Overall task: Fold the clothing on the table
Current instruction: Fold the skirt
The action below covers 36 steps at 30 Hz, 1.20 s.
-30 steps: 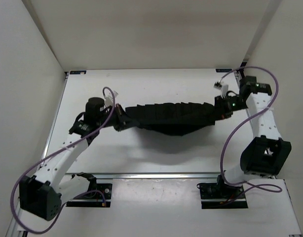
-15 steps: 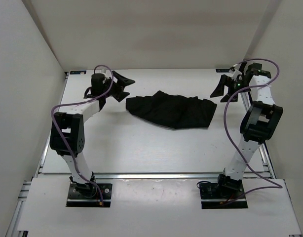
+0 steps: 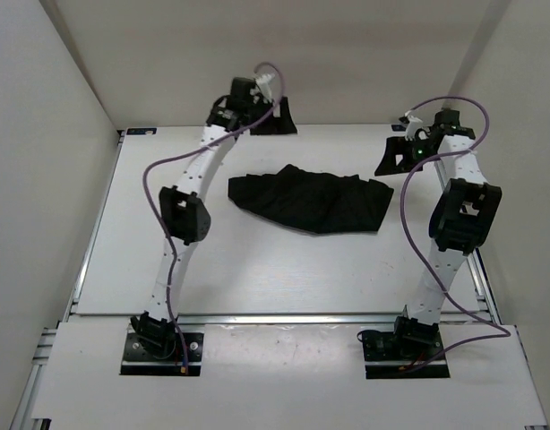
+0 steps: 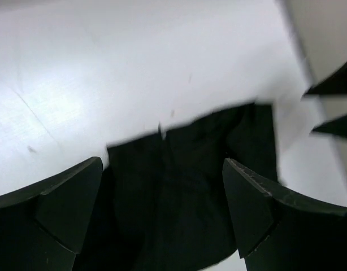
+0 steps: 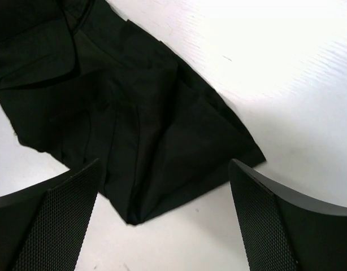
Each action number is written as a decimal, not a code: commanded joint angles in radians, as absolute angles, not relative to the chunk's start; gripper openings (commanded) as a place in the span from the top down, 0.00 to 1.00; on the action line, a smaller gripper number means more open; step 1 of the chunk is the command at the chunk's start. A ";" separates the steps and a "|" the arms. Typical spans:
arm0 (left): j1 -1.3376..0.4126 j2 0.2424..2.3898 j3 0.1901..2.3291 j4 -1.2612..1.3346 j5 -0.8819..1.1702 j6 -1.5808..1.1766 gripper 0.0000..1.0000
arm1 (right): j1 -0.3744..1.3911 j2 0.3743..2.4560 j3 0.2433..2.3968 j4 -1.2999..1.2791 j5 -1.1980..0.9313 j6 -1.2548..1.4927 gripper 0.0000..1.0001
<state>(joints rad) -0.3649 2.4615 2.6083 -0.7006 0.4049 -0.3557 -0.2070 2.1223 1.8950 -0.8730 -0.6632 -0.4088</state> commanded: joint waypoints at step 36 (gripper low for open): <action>-0.603 2.442 2.434 -0.992 -0.051 0.089 0.04 | -0.104 2.333 1.962 -0.893 -0.801 -0.520 0.15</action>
